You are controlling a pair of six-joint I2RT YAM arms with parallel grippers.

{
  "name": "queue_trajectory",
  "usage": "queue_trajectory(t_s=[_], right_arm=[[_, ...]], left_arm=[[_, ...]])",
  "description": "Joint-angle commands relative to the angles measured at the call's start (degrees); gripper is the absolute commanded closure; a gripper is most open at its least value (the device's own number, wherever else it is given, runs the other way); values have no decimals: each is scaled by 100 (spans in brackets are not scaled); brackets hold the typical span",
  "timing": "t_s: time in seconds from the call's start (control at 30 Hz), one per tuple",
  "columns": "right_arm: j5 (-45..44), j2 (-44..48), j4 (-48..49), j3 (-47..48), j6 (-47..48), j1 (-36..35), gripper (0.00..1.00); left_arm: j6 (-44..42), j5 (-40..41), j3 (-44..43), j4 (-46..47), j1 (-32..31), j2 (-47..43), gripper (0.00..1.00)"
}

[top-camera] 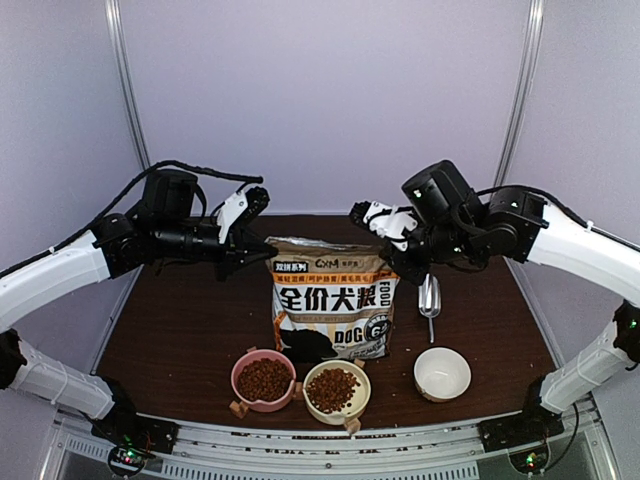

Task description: Serve the pet food

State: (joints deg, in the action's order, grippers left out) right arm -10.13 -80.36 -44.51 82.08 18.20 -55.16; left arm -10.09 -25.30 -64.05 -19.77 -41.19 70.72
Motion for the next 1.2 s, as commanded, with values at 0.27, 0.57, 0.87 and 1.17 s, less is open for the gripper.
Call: queue_trajectory(t_s=[0.27, 0.57, 0.87, 1.17], right_arm=[[-304, 436, -295, -161, -35, 119, 92], [-292, 612, -398, -371, -84, 119, 77], [-42, 556, -383, -302, -72, 119, 80], [307, 342, -415, -58, 41, 118, 86]], left_arm=[[-26, 14, 58, -27, 62, -225, 100], [-33, -1, 41, -44, 59, -225, 100], [-35, 1, 40, -40, 65, -225, 100], [-37, -6, 41, -62, 61, -197, 100]])
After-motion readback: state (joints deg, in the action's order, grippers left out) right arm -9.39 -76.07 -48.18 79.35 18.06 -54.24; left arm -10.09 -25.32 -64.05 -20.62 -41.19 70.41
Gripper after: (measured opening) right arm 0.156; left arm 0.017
